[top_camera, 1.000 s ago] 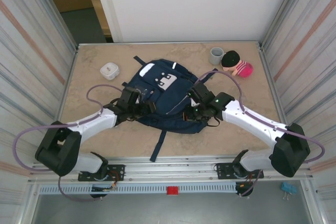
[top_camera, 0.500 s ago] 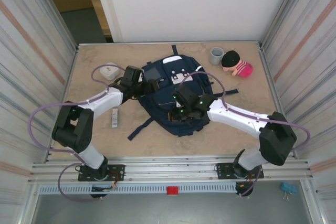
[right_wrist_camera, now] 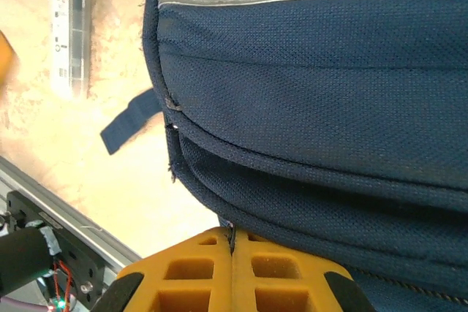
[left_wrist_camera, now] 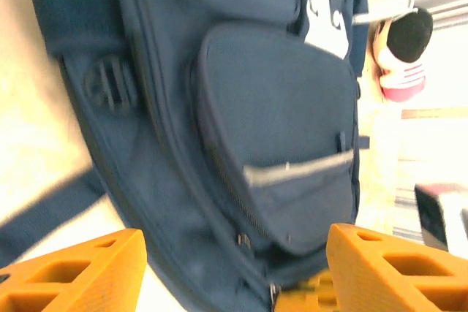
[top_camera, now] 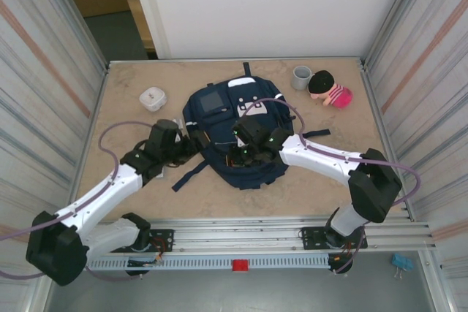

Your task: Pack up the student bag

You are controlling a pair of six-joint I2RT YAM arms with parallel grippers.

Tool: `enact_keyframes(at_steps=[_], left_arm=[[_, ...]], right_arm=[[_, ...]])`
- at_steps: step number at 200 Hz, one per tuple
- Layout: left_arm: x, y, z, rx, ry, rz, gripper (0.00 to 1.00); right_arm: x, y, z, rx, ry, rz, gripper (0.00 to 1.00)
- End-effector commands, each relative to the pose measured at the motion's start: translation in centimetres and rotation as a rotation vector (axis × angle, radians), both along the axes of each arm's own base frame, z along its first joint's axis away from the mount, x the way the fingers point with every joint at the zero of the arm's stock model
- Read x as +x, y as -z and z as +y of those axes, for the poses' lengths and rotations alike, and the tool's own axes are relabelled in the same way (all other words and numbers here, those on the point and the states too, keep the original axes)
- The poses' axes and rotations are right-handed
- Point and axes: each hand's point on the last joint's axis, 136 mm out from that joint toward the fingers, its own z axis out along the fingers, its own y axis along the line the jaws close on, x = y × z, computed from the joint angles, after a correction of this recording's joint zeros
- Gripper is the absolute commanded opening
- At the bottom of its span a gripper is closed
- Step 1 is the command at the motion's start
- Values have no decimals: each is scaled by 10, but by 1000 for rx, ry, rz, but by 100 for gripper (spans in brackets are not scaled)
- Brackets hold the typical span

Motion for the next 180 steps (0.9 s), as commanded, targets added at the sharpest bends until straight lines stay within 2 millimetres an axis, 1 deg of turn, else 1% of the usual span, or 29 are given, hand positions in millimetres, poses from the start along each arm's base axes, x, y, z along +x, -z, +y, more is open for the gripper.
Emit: enact_keyframes(at_steps=[1, 29, 79, 103, 115, 139, 154, 180], left_arm=[[-12, 14, 0, -62, -95, 84, 66], [-16, 27, -9, -74, -100, 107, 66], [-2, 40, -25, -108, -105, 117, 63], [1, 48, -32, -112, -107, 135, 60], [2, 53, -33, -113, -109, 142, 57], [4, 60, -29, -106, -137, 137, 44], [4, 63, -27, -102, -150, 138, 38], [3, 68, -27, -124, -158, 142, 36]], right_arm=[[6, -20, 24, 72, -39, -45, 0], [7, -22, 27, 75, -49, -54, 0], [6, -24, 26, 81, -47, -63, 0], [6, -27, 28, 92, -52, -66, 0], [6, -27, 28, 95, -51, -67, 0], [7, -26, 27, 94, -45, -68, 0], [8, -28, 27, 95, -42, -75, 0], [9, -26, 24, 84, -33, -80, 0]])
